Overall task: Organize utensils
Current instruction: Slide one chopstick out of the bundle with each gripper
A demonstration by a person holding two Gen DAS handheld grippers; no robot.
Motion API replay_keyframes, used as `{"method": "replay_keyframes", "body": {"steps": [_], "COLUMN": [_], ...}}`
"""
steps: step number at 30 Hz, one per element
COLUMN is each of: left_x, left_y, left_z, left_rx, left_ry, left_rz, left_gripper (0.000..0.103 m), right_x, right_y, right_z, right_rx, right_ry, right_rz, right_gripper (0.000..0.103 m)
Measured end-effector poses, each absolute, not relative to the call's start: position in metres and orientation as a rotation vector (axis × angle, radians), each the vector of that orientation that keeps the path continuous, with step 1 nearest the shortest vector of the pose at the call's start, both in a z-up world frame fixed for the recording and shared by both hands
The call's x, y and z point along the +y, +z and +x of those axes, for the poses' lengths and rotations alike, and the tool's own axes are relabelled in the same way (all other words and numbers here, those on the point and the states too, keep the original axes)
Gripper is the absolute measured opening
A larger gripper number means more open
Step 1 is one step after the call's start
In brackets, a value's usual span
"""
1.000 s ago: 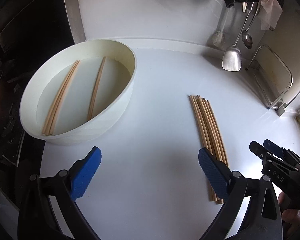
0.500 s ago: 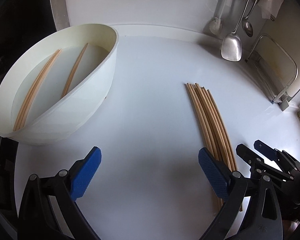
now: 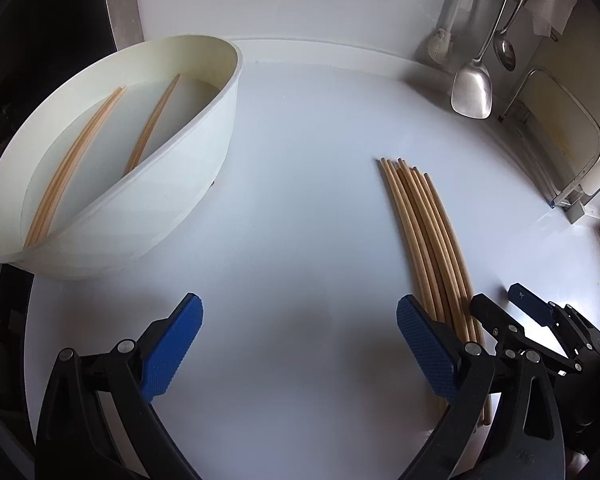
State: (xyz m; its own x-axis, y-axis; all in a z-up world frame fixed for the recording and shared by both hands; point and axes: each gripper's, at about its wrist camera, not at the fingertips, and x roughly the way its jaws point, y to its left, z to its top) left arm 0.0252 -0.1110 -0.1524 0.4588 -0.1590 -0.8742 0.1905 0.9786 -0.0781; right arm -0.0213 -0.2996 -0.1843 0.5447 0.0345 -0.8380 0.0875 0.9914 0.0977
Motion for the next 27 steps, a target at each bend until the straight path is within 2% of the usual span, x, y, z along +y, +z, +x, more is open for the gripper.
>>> {"method": "replay_keyframes", "body": {"steps": [11,27], "left_x": [-0.126,-0.156], "left_y": [-0.154,-0.17], "left_z": [0.022,0.024], "left_rx": [1.082,1.136], "left_ry": [-0.224,-0.241], "left_rz": [0.031,0.023], "left_gripper": [0.096,0.096], "right_x": [-0.298,-0.343], "right_y": [-0.187,-0.188], "right_z": [-0.022,-0.03], "right_rx": [0.981,0.977], "right_ry": [-0.042,-0.097], "right_rz": [0.034,0.123], "right_gripper": [0.056,0.056]}}
